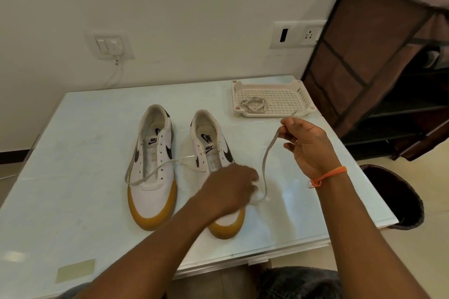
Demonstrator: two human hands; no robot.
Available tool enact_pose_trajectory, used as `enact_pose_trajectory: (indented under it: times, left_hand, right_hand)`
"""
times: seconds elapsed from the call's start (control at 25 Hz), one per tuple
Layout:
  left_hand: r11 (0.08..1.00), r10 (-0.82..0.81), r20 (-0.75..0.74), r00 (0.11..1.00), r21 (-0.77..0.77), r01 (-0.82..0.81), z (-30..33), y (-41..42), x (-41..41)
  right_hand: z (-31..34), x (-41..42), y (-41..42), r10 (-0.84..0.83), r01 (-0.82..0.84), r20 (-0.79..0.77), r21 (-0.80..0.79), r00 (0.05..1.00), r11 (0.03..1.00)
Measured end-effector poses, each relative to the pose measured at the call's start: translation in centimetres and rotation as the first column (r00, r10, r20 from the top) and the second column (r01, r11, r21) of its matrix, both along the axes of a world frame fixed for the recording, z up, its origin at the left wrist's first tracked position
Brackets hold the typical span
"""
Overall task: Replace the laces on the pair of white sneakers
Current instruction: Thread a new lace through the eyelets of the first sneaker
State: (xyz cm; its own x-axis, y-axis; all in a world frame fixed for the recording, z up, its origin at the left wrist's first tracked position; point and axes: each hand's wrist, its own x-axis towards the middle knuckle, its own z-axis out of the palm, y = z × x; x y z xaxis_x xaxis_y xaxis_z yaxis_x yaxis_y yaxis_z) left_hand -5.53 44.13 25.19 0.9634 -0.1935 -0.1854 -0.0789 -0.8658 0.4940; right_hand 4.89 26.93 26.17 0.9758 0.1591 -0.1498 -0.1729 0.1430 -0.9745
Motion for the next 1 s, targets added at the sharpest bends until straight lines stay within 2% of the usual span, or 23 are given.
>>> enact_pose_trajectory:
  times: [0.04,0.12,0.16,0.24,0.36,0.44,0.56,0.72,0.88,1.0]
  left_hand:
    - [0.994,0.112,0.098,0.989,-0.025,-0.11,0.5,1.3,0.4]
    - [0.924,0.381,0.228,0.896,-0.114,-0.364,1.0,4.5,1.2]
    - [0.87,0.492,0.225,0.841,-0.161,-0.466,1.0,6.3,1.4]
    - [0.782,0.615,0.119,0.78,-0.218,-0.583,0.4,9.0,1.6]
    - [0.745,0.645,-0.031,0.764,-0.194,-0.638,-0.8,9.8,1.6]
    - [0.747,0.644,-0.034,0.764,-0.191,-0.637,-1.4,9.2,1.7]
    - [0.712,0.68,-0.007,0.734,-0.237,-0.661,-1.4,8.1,1.9]
    - [0.645,0.704,-0.088,0.704,-0.335,-0.687,-1.2,8.0,2.3]
    - [0.663,0.643,-0.177,0.745,-0.359,-0.657,-0.9,9.0,2.6]
    - [0.69,0.618,-0.179,0.765,-0.343,-0.637,-1.1,9.4,2.7]
  right_hand:
    - [-0.2,-0.1,0.5,0.007,-0.006,0.048,-0.036,0.999,0.999]
    - [-0.6,-0.5,1.9,0.062,-0.051,0.132,-0.085,0.989,0.995]
    - [-0.9,-0.8,2.8,0.104,-0.09,0.147,-0.099,0.984,0.991]
    - [-1.4,-1.8,4.7,0.188,-0.172,0.14,-0.12,0.972,0.978]
    - [-2.9,-2.8,7.0,0.271,-0.199,0.192,-0.324,0.943,0.925]
    - [-3.9,-3.2,8.0,0.301,-0.166,0.247,-0.451,0.921,0.877]
    - [-4.8,-3.7,9.1,0.327,-0.12,0.316,-0.529,0.891,0.84]
    - [-6.2,-3.9,9.7,0.431,0.086,0.496,-0.725,0.754,0.683]
    - [-6.6,-4.2,10.0,0.508,0.218,0.528,-0.808,0.681,0.547]
    - [-7.0,-4.6,10.5,0.514,0.196,0.524,-0.805,0.679,0.56]
